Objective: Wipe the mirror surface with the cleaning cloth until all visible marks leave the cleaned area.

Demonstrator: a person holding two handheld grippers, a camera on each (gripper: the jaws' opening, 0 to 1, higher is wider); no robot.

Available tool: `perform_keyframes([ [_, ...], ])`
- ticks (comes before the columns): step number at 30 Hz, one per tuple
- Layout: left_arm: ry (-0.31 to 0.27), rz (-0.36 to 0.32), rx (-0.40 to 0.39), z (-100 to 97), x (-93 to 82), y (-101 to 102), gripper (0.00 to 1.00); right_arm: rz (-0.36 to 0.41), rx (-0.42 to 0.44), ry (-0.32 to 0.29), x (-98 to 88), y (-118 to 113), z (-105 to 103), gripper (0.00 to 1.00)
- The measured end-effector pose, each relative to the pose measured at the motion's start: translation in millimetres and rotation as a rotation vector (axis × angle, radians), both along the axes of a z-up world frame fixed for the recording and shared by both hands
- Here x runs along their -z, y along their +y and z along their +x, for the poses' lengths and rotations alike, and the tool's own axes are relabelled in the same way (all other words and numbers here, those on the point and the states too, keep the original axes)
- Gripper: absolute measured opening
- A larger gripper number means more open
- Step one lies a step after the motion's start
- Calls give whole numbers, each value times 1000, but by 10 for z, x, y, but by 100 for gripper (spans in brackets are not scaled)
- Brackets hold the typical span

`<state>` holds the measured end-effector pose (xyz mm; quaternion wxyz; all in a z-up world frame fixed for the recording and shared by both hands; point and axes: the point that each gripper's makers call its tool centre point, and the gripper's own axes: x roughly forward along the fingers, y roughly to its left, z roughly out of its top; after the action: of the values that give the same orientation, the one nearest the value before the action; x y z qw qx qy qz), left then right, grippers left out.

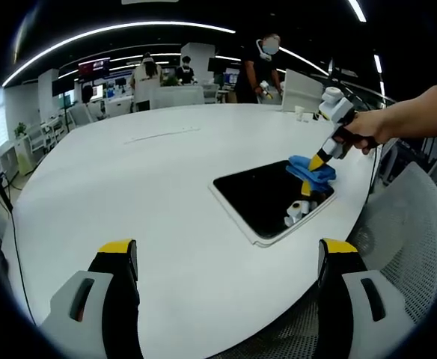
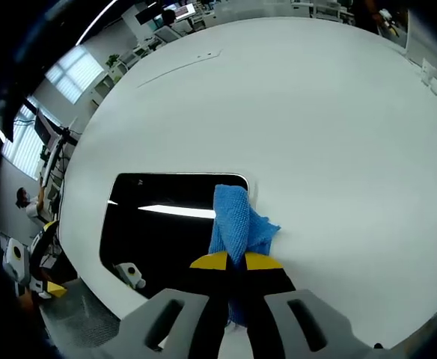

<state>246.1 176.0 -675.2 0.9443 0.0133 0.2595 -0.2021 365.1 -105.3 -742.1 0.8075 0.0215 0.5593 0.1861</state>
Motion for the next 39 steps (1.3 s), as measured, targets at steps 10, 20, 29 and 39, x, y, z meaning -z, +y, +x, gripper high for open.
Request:
perform_keyframes([
  [10, 0, 2, 7, 2, 5, -10, 99, -33, -8, -18, 4, -6, 1, 0],
  [20, 7, 2, 17, -6, 14, -31, 99, -57, 14, -16, -17, -15, -86, 0],
  [29, -8, -4, 21, 6, -10, -46, 99, -44, 34, -21, -29, -30, -173, 0],
  [39, -1, -27, 33, -11, -9, -93, 99, -53, 24, -26, -29, -40, -316, 0],
])
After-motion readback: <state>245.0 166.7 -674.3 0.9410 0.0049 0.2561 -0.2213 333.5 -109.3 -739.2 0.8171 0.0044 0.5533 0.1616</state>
